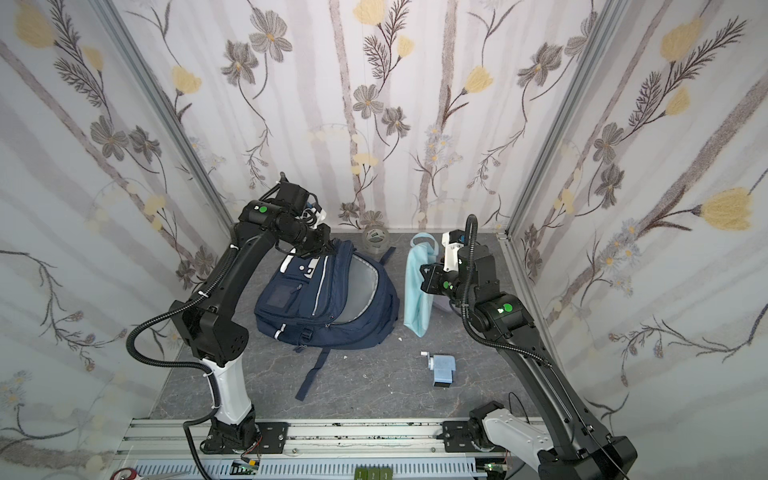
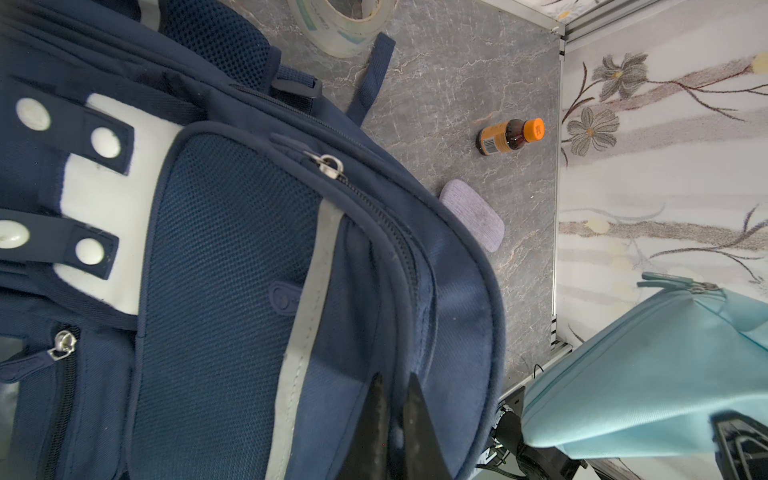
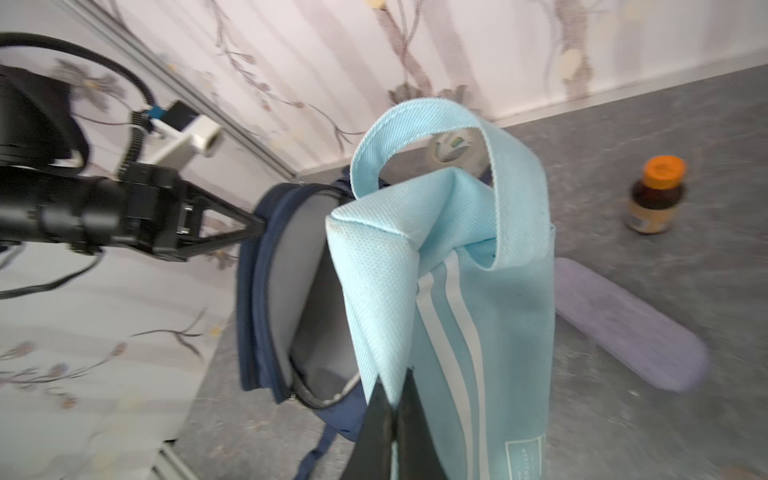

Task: Pack the student bag
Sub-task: 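Lift the teal tote and carry it toward the open backpack, then lower the teal tote into the backpack's open compartment with the right gripper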

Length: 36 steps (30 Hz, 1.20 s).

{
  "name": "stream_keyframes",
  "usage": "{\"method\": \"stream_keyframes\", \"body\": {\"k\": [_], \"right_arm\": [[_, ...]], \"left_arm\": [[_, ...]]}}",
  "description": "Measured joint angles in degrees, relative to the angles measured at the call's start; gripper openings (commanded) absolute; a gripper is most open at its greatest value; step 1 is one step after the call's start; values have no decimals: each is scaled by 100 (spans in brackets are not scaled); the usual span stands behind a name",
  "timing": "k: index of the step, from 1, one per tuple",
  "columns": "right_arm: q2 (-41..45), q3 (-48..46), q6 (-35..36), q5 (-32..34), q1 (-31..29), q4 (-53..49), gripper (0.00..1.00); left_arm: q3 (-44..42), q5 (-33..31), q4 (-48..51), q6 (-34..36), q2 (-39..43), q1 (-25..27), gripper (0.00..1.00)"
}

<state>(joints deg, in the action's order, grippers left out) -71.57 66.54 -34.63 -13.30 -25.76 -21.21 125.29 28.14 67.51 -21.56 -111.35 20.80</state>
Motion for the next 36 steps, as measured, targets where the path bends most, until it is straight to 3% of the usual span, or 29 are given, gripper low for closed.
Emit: {"method": "stream_keyframes", "body": {"k": [6,13,19,36], "right_arm": [[-892,-127,-1263,-531,-590,1882,0],[-2262,-514,-2424,-643,-765,3624,0],[-3158,-634,-3281,-741,-946,4310,0],[-4868,341,-4996,-643,-1499,5792,0]], "left_arm": [[-22,0,20,-96,127,61,0],[-181,44,-11,-238,310,114,0],[-251,72,-94,-286,332,192,0],[-210,133,-282,-435,297,271,0]]}}
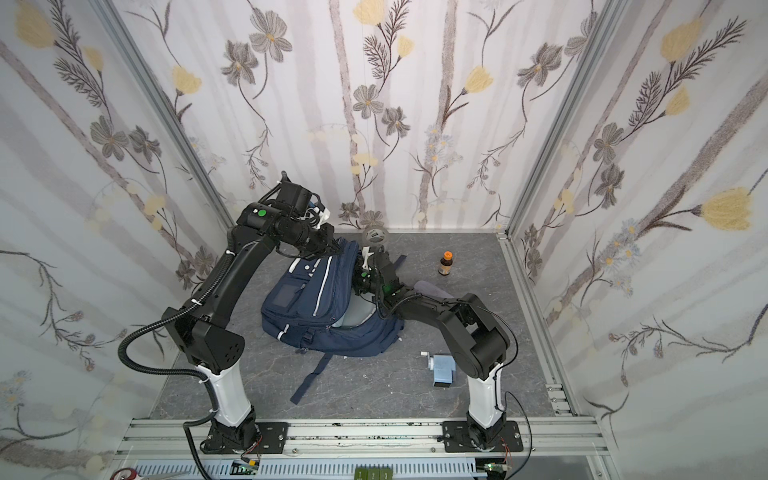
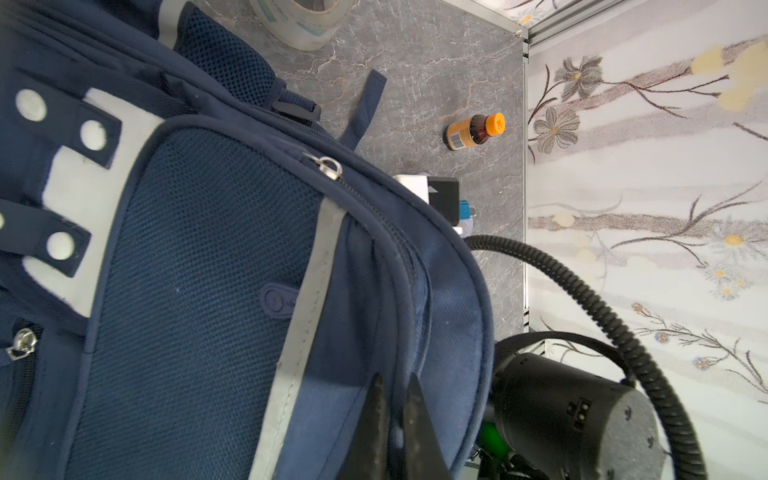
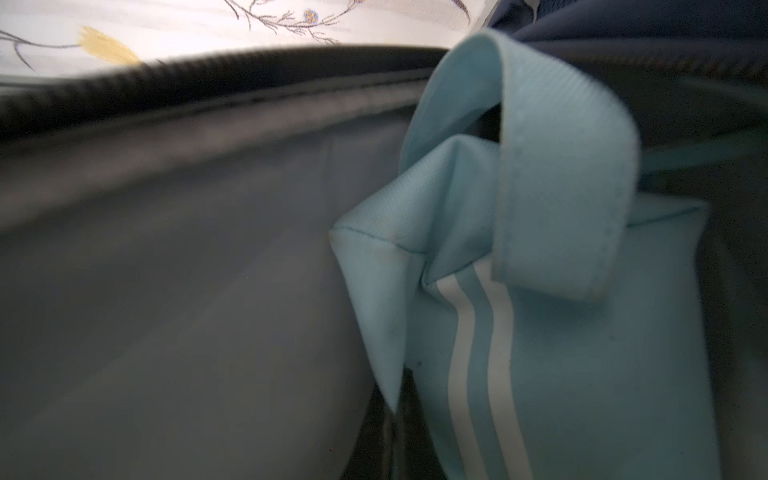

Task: Pack the student bag
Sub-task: 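Lower the teal tote into the backpack's open compartment with the right gripper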

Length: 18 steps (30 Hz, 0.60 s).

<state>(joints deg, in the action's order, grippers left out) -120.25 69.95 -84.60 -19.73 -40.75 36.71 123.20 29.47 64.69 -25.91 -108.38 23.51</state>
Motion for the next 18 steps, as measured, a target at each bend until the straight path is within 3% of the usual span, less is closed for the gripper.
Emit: {"method": "stream_keyframes", "body": {"k": [5,10,18], "right_arm": [[-321,138,-232,111,-42,17,2],[-203,214,66,68,-7,-411,37],[667,273,1532,-61,219,-1895,45]], "left_arm": [[0,107,-20,-42,-28,44,0],[37,120,-15,-42,-52,39,0],[118,138,-13,-46,-85,33,0]]}}
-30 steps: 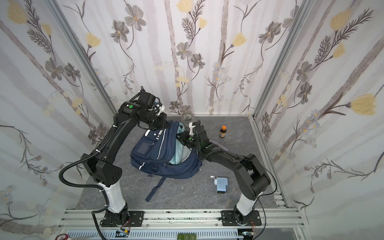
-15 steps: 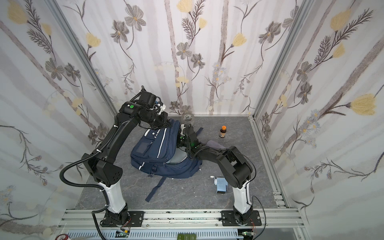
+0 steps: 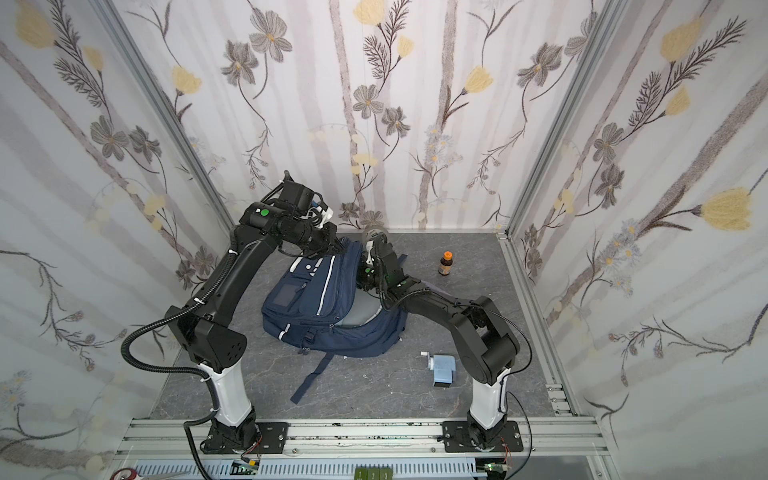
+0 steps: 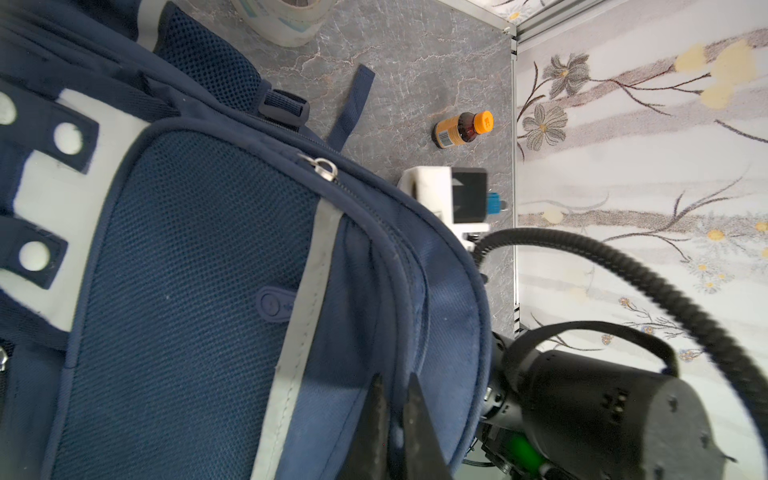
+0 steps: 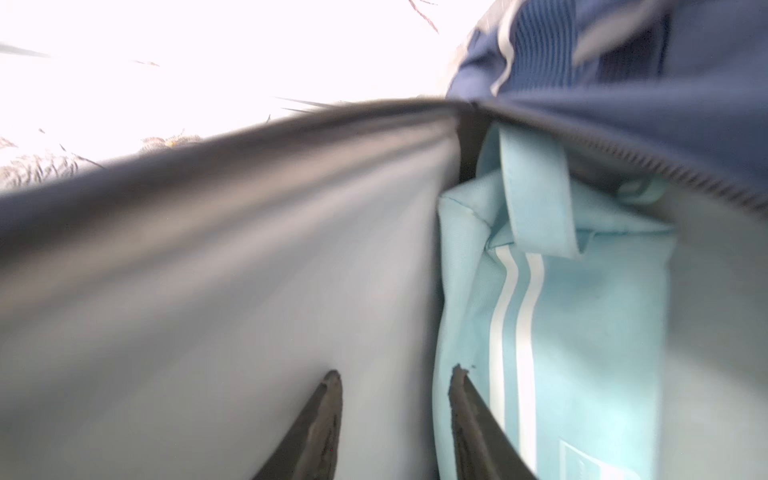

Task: Pack the student bag
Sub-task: 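Lower the teal tote into the backpack's open compartment with the right gripper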

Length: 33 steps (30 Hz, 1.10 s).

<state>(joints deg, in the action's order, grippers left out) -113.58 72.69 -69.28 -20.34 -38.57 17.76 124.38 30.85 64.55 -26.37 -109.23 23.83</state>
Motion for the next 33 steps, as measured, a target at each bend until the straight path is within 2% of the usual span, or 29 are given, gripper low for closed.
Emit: {"method": "stream_keyframes", "body": {"k": [6,10,15,22,27,33], "right_arm": [[216,-306,772,-4,-9,-741,45],[-243,-24,986,59,-68,-966,41],[-925,717,962,-136,-332,-953,33],[-1412,1071,483,-470,-433,-551,34],[-1163,920,525,-551,-315,-750,42],[-157,549,1298,-310,-68,-1663,48]], "left_arm": [[0,72,-20,-42,-44,4,0],[2,109,-94,-74,-87,26,0],[42,103,-125,-92,-195,131,0],[96,-87,-122,-114,-260,136,0],[133,-59,-116,-107,-262,157,0],[188,17,-87,-79,-260,170,0]]}}
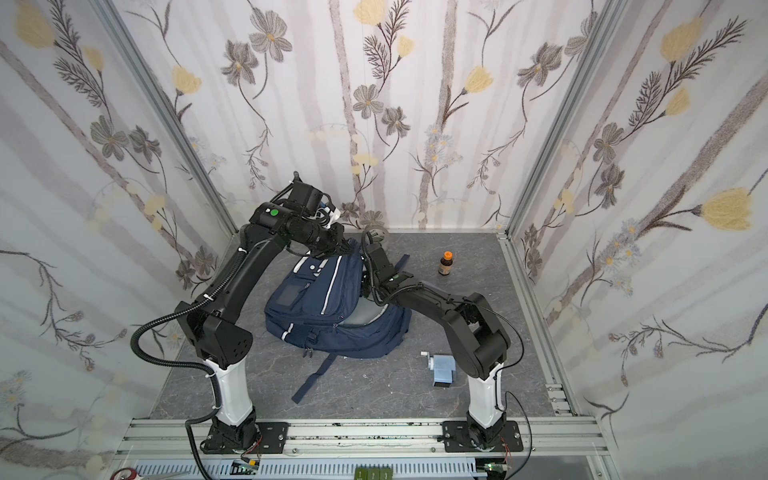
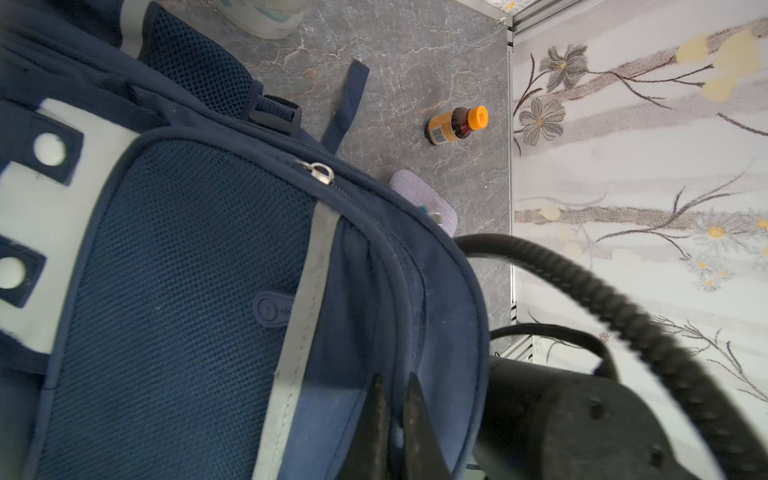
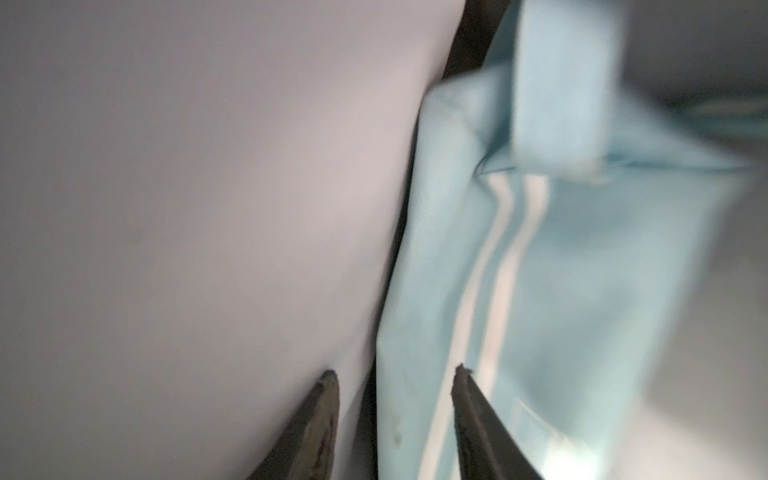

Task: Pack the student bag
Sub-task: 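Lower the teal tote into the backpack's open compartment with the right gripper, then open the right gripper, release the tote and withdraw from the backpack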

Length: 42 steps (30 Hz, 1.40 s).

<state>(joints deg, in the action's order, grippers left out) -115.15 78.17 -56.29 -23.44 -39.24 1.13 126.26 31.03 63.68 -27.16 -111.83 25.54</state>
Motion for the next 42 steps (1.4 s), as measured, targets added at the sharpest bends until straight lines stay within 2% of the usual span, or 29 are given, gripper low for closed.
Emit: {"method": "stream_keyframes", "body": {"k": [5,10,15,20,27,33,42], "right_arm": [[798,-452,535,286,59,-518,48],[942,-695,839,387,61,-658,43],[417,-662,881,409,46,-529,41],[-479,-205,767,367,-22,-511,40],[-634,22,533,35,-68,-221,42],[74,-291,831,42,321,-581,48],[1462,-739,1609,649,597,-1827,51]], "left_arm": [[0,122,48,22,2,-2,0],[-114,197,2,20,26,17,0],[-350,223,-221,-20,92,17,0],[-396,240,-345,-144,74,50,0],[-223,216,-345,-181,-81,70,0],[-199,111,-304,-164,-81,22,0],[-459,-337,-361,-208,146,-109,0]]}}
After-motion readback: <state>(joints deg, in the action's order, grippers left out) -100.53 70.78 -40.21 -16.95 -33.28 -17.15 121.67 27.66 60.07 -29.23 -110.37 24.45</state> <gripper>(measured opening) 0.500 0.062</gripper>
